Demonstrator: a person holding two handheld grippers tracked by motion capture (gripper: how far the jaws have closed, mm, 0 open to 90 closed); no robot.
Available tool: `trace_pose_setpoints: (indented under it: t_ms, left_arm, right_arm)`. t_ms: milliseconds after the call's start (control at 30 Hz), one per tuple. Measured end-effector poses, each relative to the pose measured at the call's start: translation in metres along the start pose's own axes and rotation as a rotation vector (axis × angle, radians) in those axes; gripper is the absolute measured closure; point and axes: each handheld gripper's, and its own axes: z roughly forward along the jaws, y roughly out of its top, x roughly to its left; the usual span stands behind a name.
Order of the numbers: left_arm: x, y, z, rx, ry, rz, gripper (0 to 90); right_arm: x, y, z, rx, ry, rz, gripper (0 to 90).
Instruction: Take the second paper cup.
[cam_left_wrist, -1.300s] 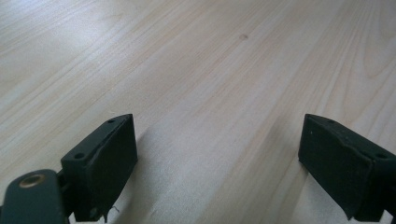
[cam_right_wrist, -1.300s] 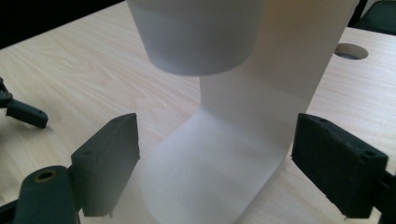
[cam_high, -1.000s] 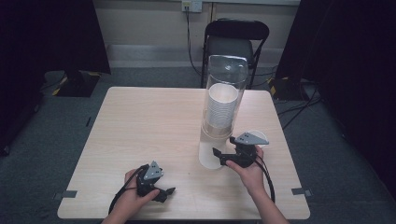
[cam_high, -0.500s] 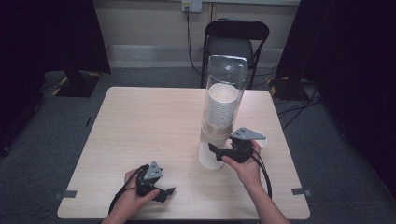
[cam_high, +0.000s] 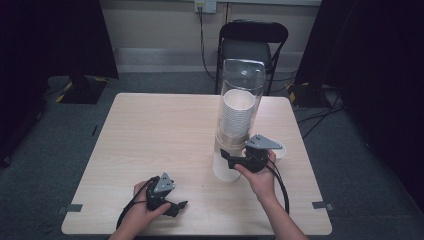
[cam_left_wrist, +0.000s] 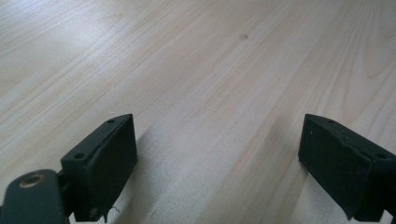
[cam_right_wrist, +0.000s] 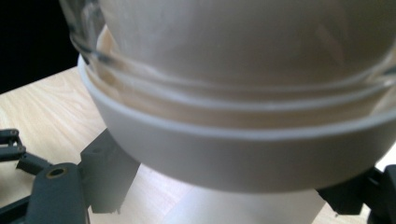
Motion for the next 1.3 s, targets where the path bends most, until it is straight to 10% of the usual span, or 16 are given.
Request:
trace_pose_setpoints:
  t_ms: [1300]
  left_arm:
    - [0.0,0.0,0.0,-0.001,0.002,0.0,11.1]
  right_arm:
    - [-0.005,-0.009,0.005,-0.089,-0.014,-0.038,34.3]
